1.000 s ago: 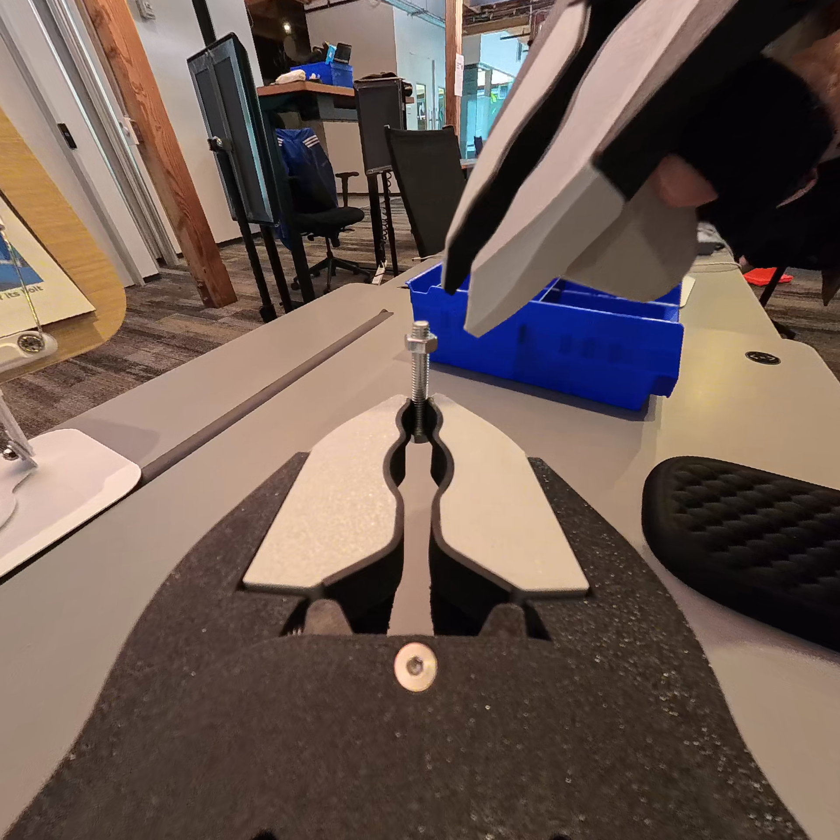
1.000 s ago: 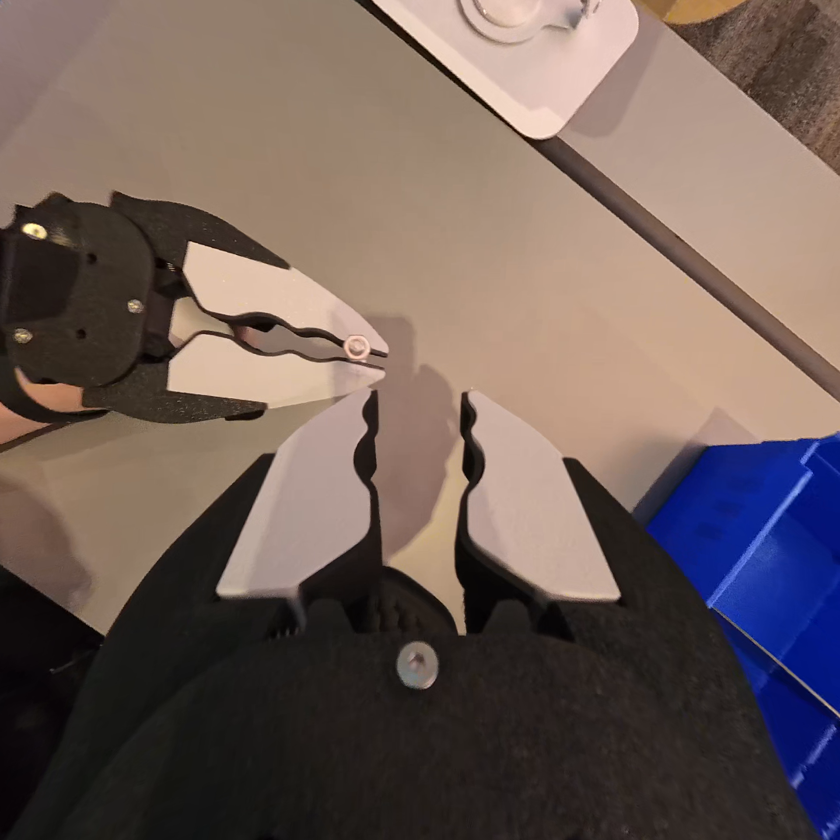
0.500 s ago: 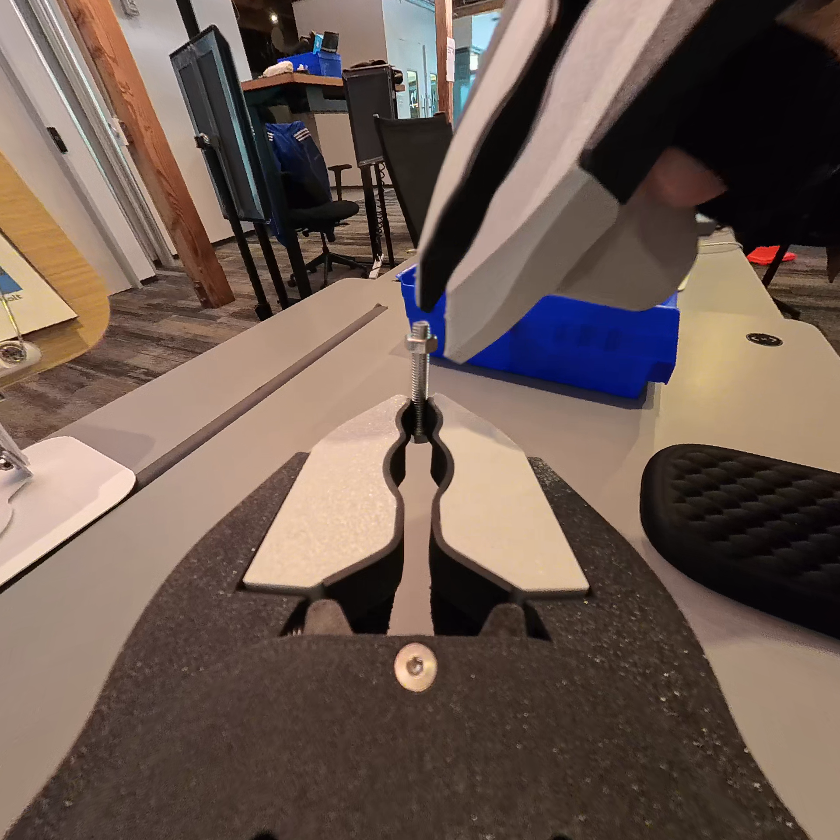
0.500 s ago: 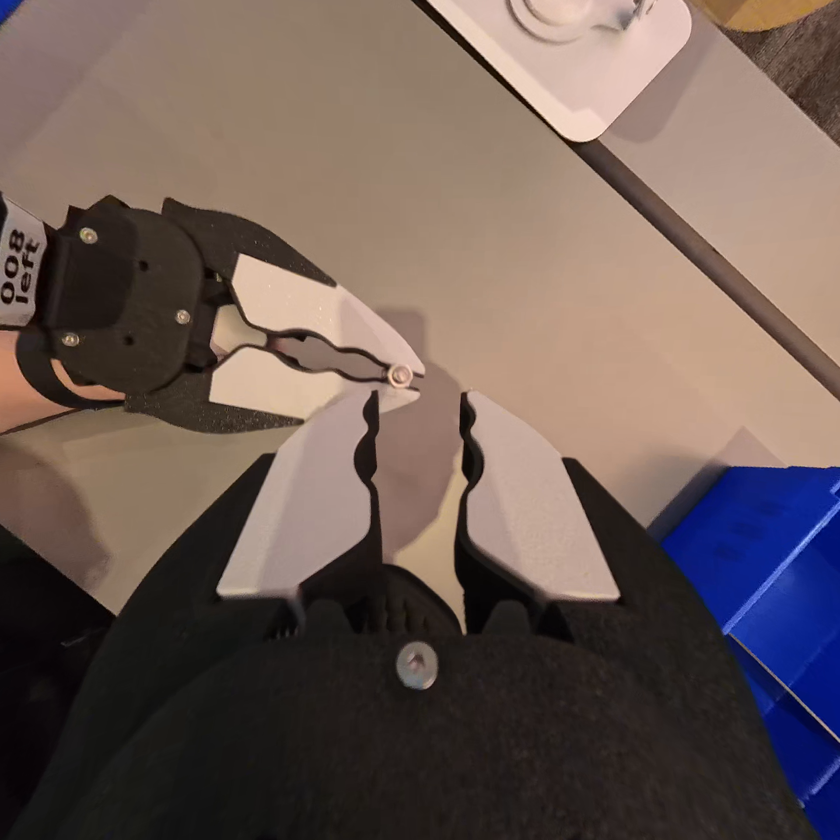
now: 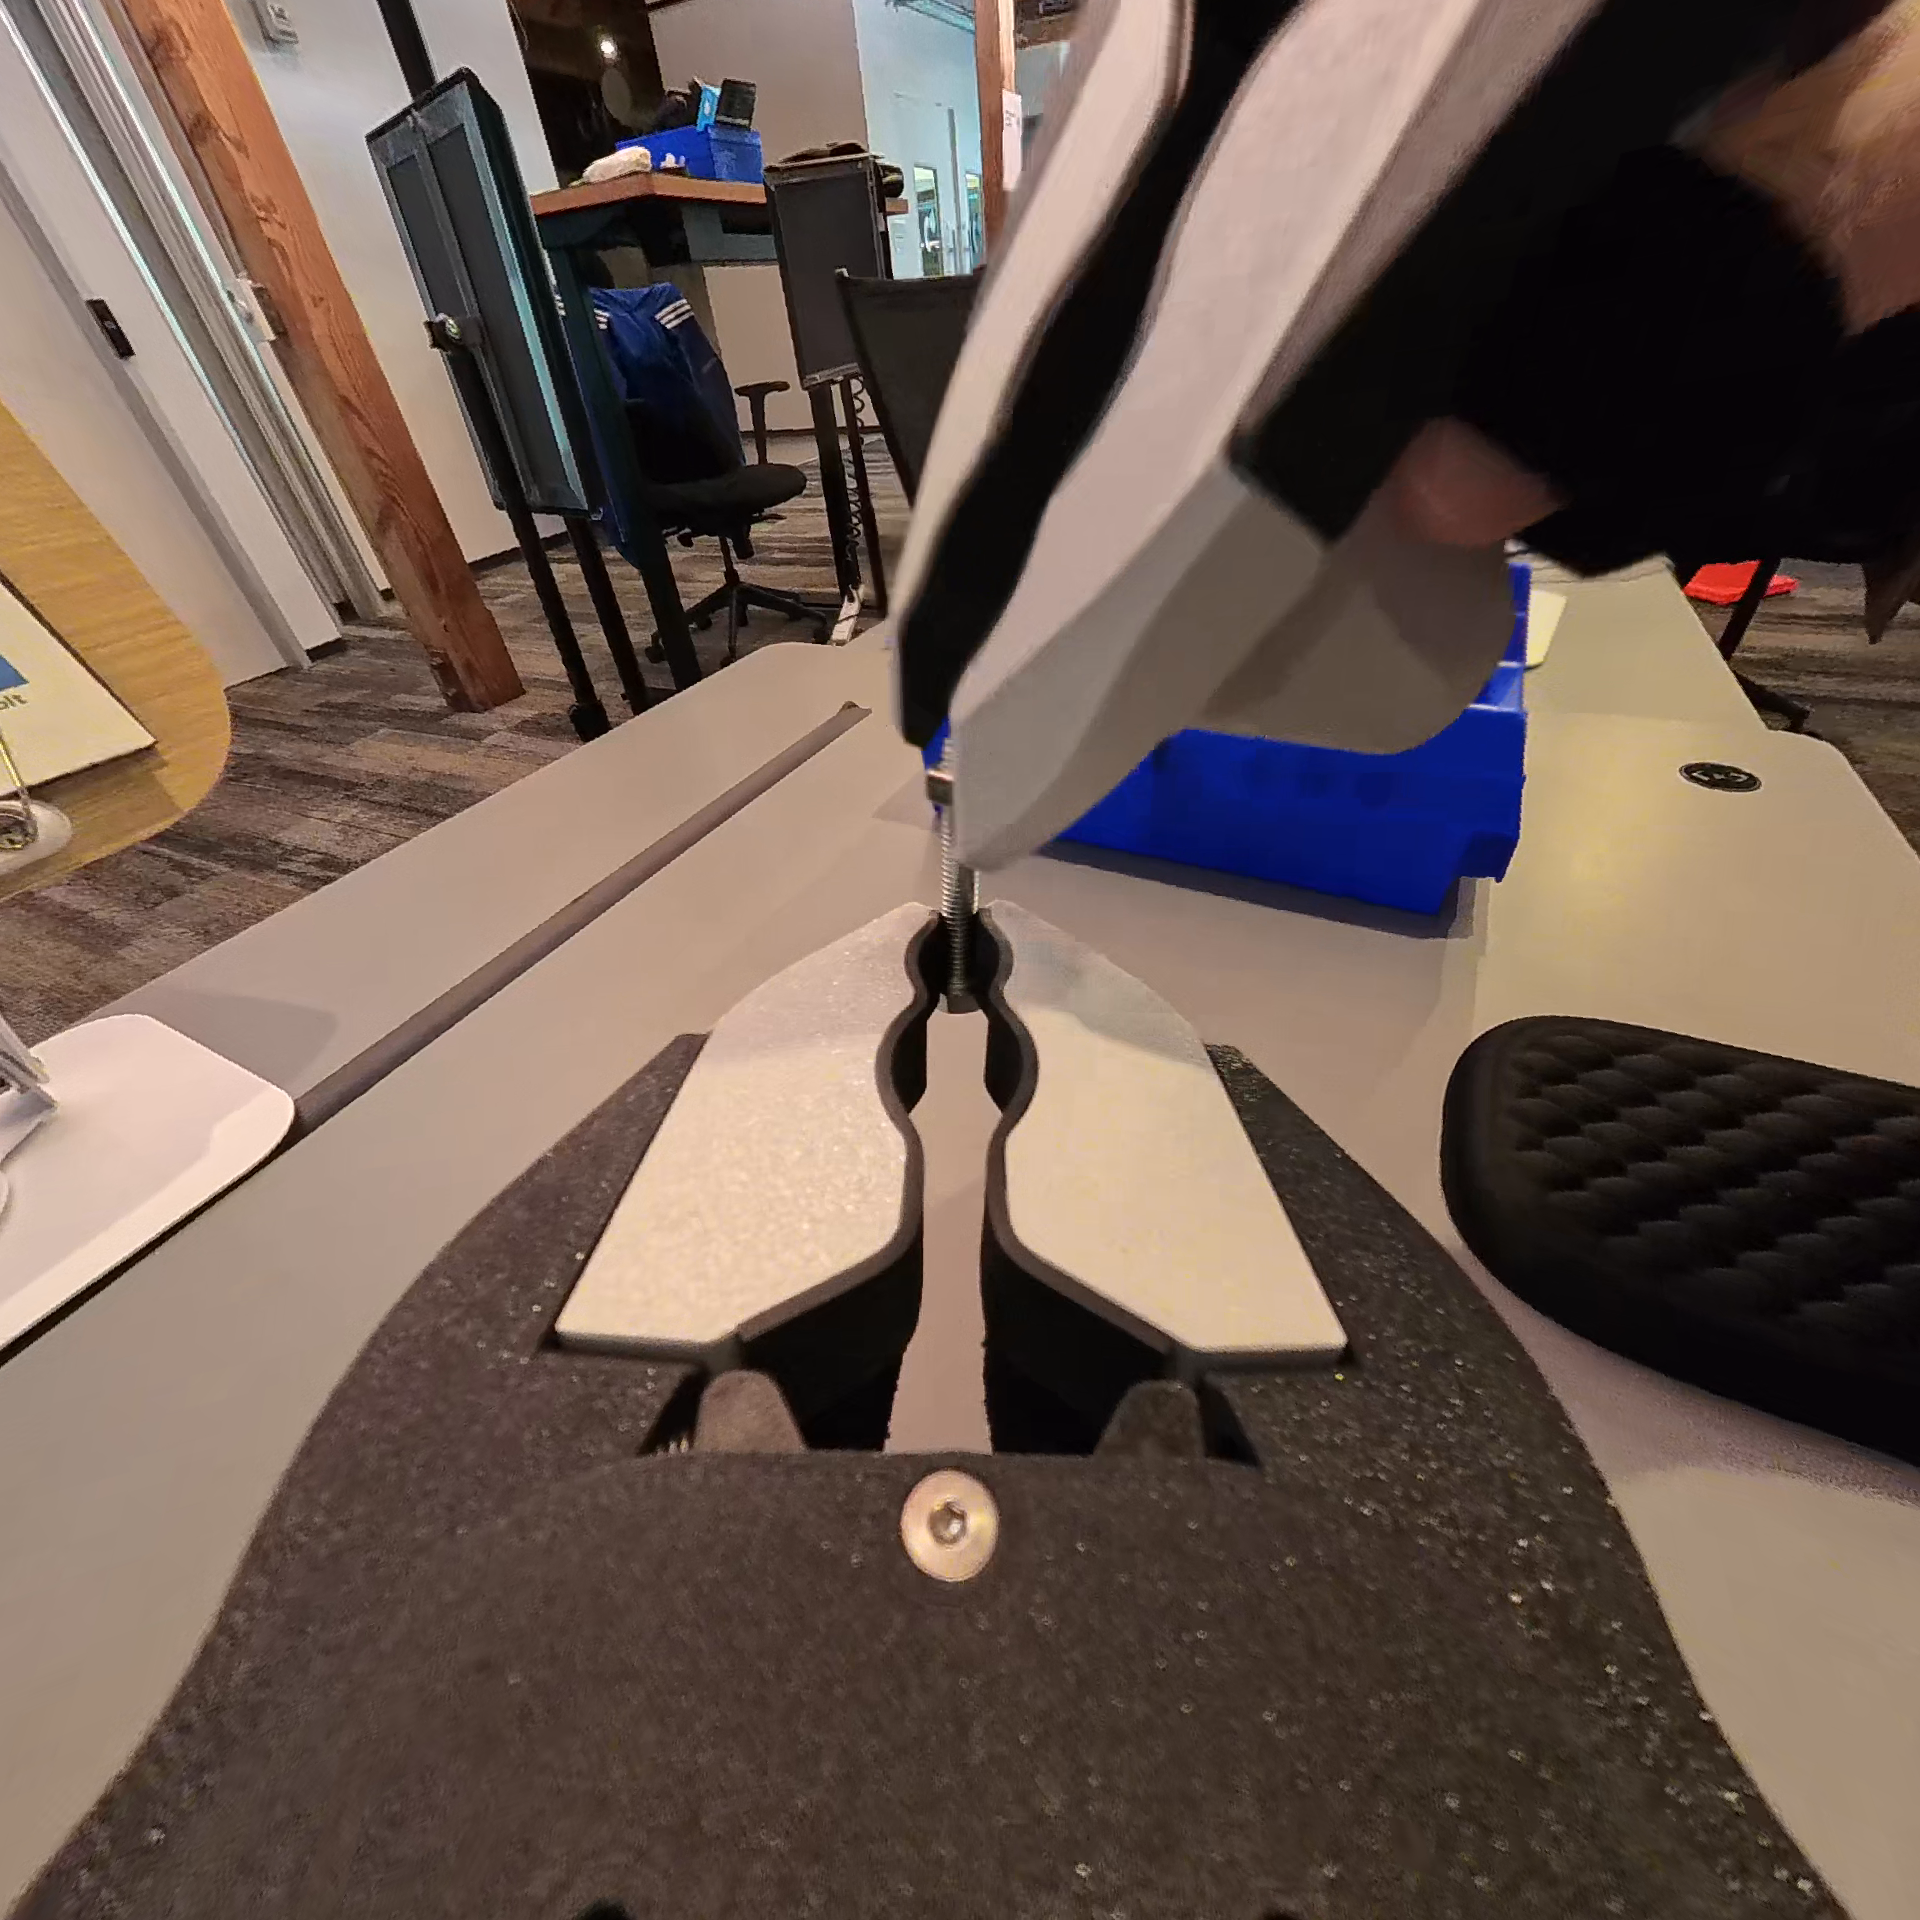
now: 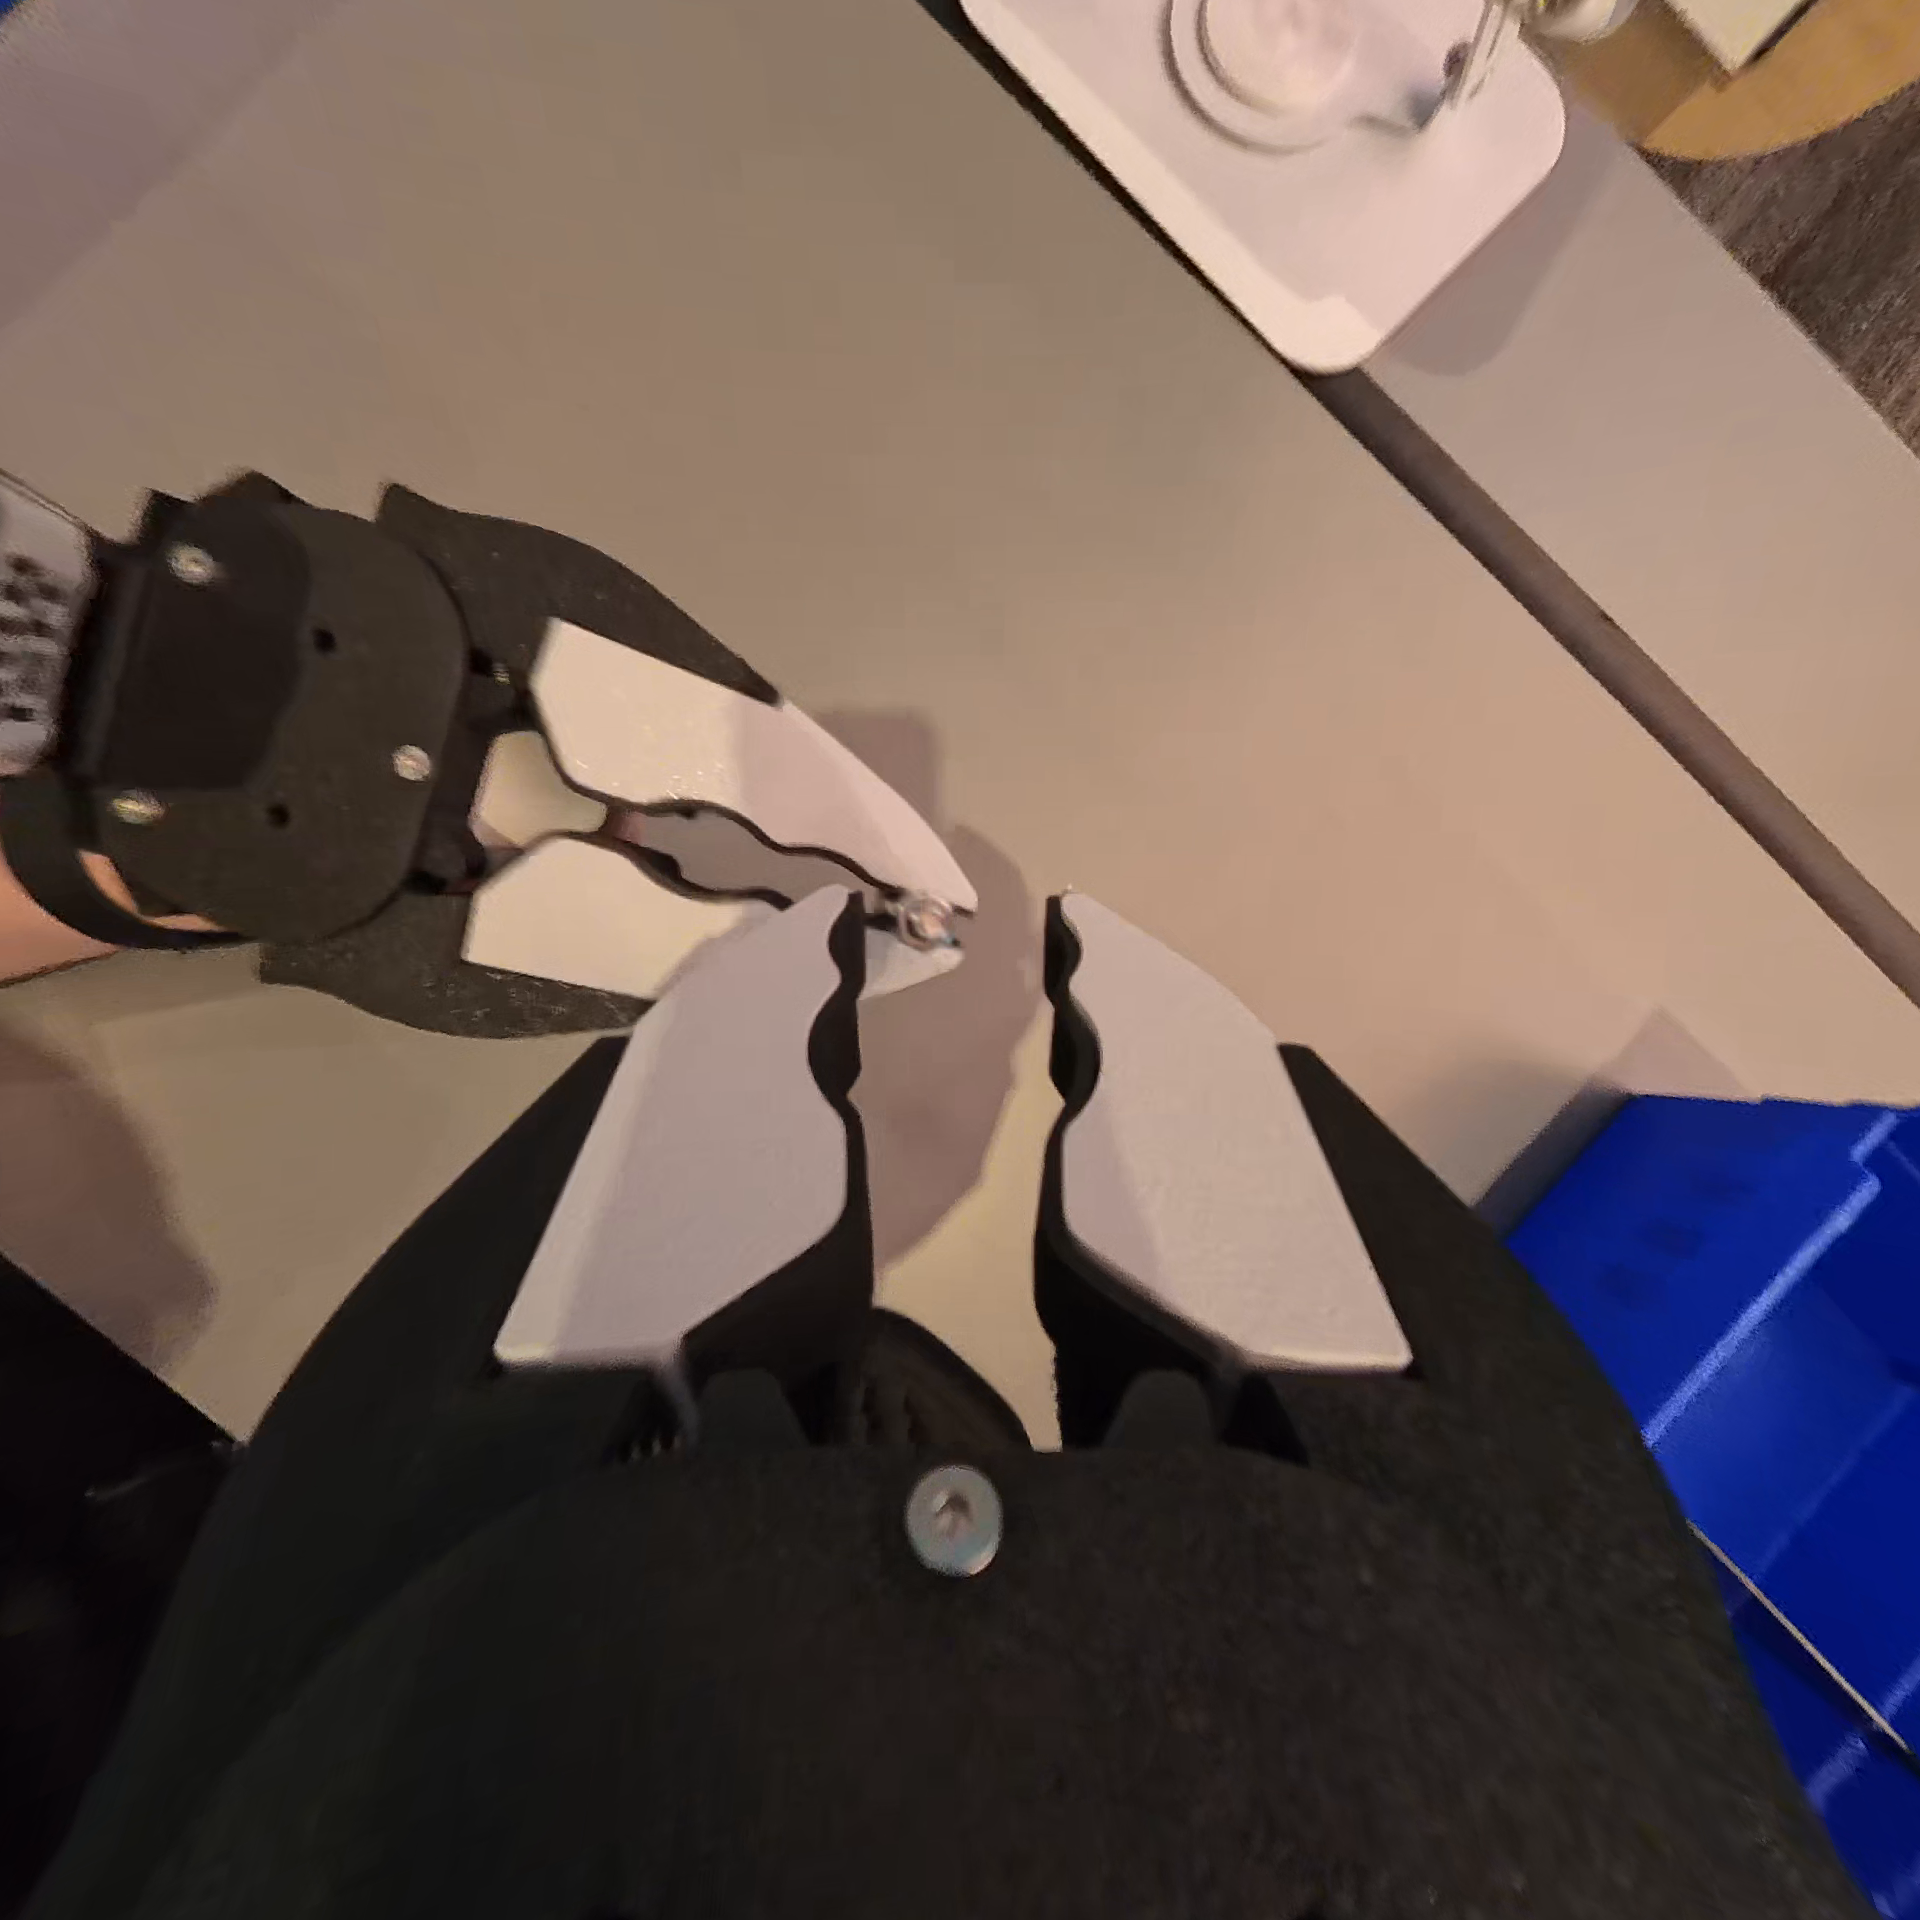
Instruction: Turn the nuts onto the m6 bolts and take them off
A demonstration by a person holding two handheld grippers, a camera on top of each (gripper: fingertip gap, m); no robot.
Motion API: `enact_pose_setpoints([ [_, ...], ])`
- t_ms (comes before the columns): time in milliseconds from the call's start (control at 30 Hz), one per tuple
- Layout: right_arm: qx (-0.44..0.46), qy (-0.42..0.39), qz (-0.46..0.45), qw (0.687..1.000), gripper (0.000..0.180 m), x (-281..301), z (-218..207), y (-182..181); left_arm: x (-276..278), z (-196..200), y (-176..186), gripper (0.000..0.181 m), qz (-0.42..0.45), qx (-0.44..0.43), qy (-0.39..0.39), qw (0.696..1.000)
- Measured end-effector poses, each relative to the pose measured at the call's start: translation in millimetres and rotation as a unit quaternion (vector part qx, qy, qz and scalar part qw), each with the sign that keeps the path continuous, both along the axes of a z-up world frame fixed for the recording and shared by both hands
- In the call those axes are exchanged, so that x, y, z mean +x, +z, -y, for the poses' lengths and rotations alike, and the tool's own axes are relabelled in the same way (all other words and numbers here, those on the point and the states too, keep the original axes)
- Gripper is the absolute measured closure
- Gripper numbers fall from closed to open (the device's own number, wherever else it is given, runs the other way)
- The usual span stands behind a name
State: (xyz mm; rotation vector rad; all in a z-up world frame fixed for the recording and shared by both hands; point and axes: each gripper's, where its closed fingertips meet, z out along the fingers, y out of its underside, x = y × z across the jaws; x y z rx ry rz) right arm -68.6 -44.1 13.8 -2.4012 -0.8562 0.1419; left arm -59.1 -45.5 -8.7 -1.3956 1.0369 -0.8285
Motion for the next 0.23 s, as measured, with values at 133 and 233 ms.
enact_pose_setpoints([
  [133, -0.015, -0.046, 0.019, 0.999, 0.147, 27, -1, -4, -2, -1, 2, 0.176, 0.004, -0.004, 0.001, 1.0],
  [233, -0.013, -0.023, -0.003, 1.0, 0.147, 20, 4, 0, -2, -2, 1, 0.176, 0.002, -0.005, 0.001, 1.0],
])
